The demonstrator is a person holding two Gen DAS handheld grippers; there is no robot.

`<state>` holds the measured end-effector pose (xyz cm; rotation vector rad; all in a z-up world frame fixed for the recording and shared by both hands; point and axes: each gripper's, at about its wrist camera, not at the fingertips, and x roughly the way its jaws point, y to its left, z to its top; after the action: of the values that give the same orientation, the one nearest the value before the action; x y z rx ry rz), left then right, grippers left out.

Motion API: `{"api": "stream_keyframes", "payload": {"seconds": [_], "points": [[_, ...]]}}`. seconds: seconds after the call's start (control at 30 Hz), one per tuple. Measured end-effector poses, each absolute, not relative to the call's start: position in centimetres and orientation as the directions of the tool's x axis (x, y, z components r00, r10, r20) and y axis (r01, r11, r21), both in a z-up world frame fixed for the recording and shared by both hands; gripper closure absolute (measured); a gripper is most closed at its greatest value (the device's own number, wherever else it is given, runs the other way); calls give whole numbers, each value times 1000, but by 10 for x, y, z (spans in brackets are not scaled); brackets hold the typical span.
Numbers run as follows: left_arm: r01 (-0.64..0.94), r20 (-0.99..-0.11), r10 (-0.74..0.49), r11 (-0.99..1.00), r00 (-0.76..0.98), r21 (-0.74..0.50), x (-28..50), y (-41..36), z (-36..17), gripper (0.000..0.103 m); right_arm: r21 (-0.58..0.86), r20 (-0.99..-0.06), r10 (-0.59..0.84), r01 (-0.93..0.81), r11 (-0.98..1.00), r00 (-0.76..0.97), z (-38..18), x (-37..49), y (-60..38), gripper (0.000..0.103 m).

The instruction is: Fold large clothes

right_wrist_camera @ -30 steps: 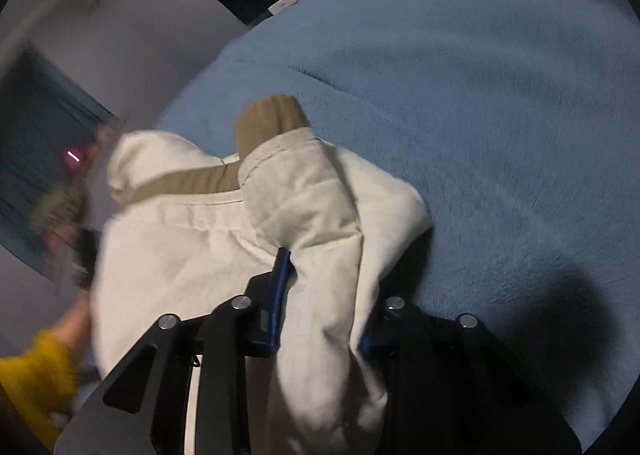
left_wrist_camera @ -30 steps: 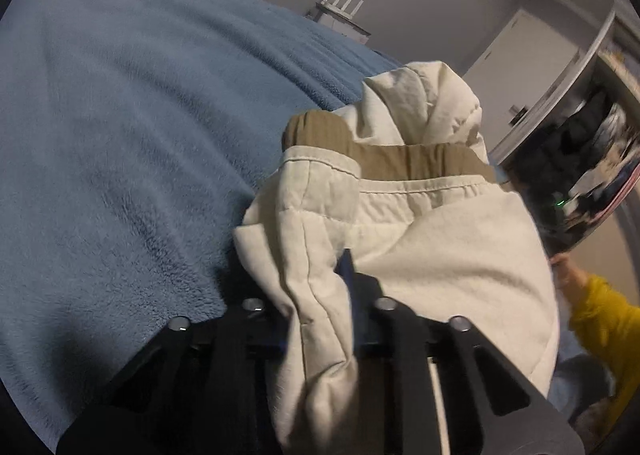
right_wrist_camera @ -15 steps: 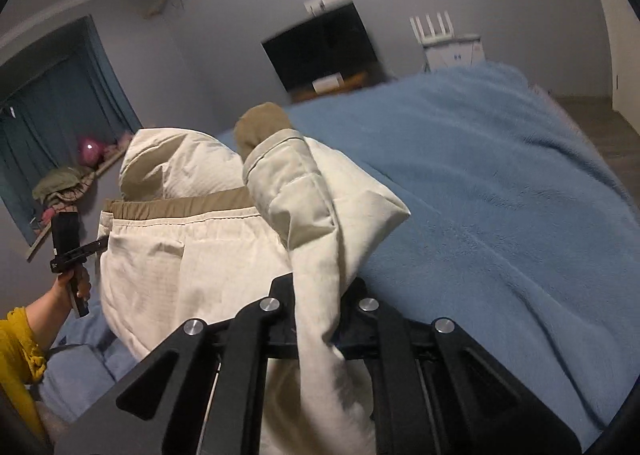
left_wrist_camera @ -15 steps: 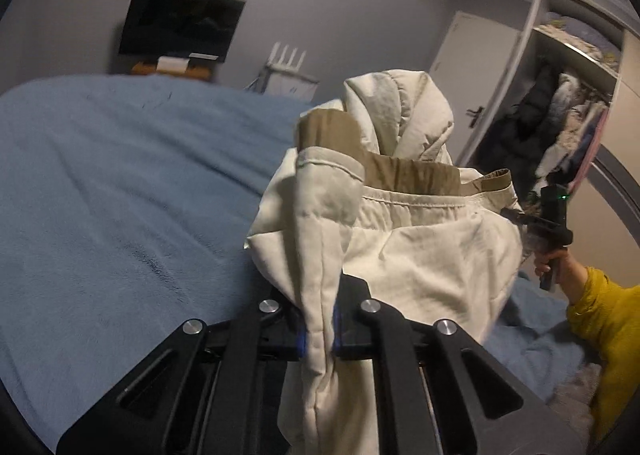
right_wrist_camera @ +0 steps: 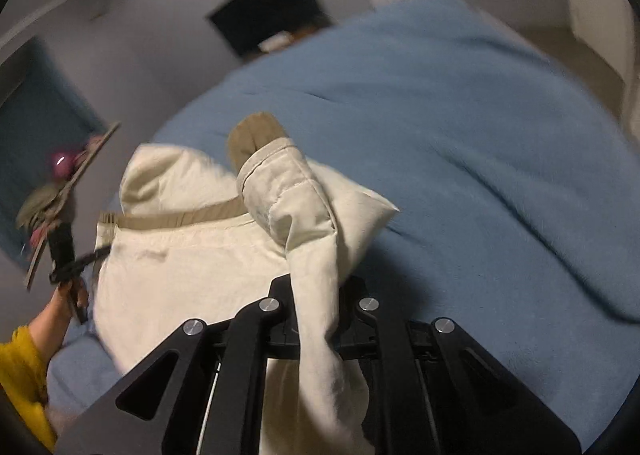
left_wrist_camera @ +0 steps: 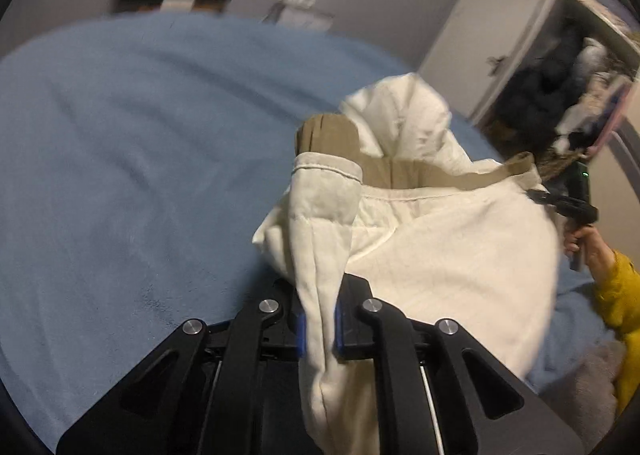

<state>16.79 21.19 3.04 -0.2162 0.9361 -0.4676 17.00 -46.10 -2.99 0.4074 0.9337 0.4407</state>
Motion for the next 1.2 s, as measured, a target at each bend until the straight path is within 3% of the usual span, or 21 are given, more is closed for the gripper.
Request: {"api": "stream_keyframes", "payload": {"seconds": [0.23, 0.33, 0.37, 0.4, 0.47, 0.5, 0.53, 0.67, 0.77, 0.87, 1.0, 1.2], "points": [[261, -751, -467, 884, 467, -387, 197, 209, -10, 79, 562, -712, 509, -41, 826, 484, -78, 206, -465, 87], [231, -739, -471, 882, 482, -411, 196, 208, -10, 75, 534, -729, 482, -36, 844, 486, -75, 200, -461, 85], [224, -738, -468, 883, 486, -412, 195, 209, -10, 73, 525, -740, 468, -19, 851, 483, -72, 207, -460, 80], [212, -741, -450, 892, 499, -399, 192, 208, -6, 69, 497, -760, 435, 2, 868, 482, -67, 206, -458, 67], [190, -732, -413, 909, 542, -372, 179, 210, 8, 50, 427, -780, 366, 3, 904, 508, -49, 199, -453, 62], [166, -717, -389, 917, 578, -364, 173, 213, 18, 33, 386, -786, 332, -6, 923, 522, -38, 191, -449, 58], [155, -694, -383, 916, 609, -369, 168, 216, 28, 29, 356, -789, 307, -11, 934, 533, -36, 184, -448, 55], [158, -647, -345, 930, 679, -331, 134, 202, 72, 28, 271, -777, 239, -34, 962, 583, 5, 139, -429, 49], [168, -616, -347, 929, 707, -331, 106, 181, 94, 15, 260, -746, 239, -59, 964, 622, 33, 105, -414, 46], [173, -588, -388, 905, 710, -389, 69, 150, 109, 9, 276, -696, 254, -76, 958, 672, 53, 69, -395, 33], [176, -617, -369, 920, 695, -351, 33, 104, 110, 7, 260, -651, 241, -86, 962, 720, 55, 20, -373, 18], [217, -704, -287, 957, 650, -190, -20, 17, 93, 7, 155, -674, 206, -136, 978, 710, 31, -29, -327, 14]]}}
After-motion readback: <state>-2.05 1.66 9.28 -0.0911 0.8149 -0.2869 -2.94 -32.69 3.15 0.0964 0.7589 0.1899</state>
